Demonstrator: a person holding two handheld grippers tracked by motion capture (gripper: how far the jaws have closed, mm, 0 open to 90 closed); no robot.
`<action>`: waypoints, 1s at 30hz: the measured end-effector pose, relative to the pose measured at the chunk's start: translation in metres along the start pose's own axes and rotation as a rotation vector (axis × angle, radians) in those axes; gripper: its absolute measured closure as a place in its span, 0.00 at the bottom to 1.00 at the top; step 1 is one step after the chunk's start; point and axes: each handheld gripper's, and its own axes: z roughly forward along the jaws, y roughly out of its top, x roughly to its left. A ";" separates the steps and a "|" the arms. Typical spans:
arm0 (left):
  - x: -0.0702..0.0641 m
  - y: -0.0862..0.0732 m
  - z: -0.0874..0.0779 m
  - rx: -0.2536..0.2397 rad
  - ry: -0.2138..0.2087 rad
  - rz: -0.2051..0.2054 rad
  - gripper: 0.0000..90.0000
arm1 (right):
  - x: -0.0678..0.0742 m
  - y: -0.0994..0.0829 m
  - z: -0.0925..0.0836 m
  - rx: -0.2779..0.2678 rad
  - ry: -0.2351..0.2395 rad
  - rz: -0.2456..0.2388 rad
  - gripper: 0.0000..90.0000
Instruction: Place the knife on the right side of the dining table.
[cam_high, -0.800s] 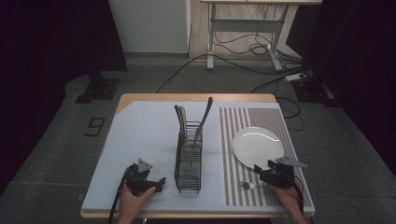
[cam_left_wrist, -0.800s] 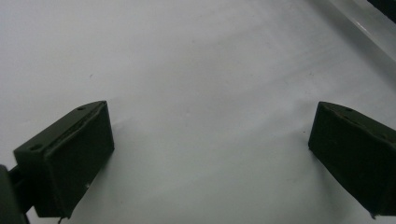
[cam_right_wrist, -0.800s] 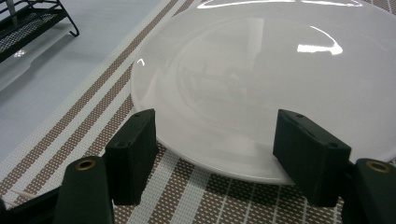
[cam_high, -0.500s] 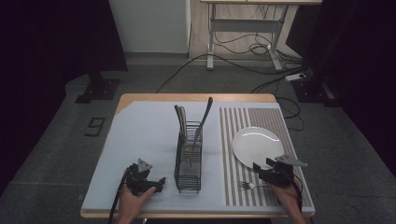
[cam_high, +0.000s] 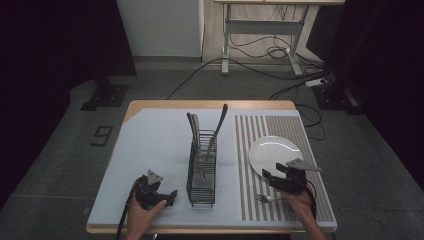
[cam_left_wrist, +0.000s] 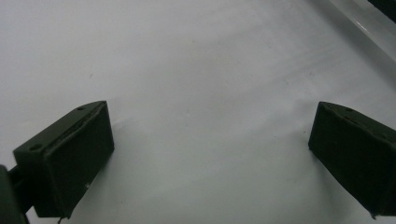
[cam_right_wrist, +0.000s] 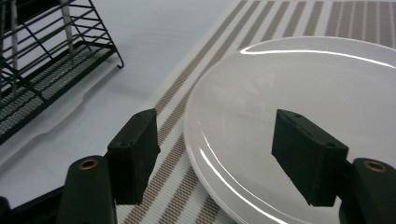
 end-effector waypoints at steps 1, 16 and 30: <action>0.000 0.000 0.000 0.000 0.000 0.000 0.00 | 0.003 0.004 0.003 -0.002 0.011 -0.005 0.35; 0.000 0.000 0.000 0.000 0.000 0.000 0.00 | 0.019 0.038 0.018 -0.034 0.080 -0.004 0.36; 0.000 0.000 0.000 0.000 -0.001 0.000 0.00 | 0.038 0.064 0.039 -0.032 0.123 -0.047 0.40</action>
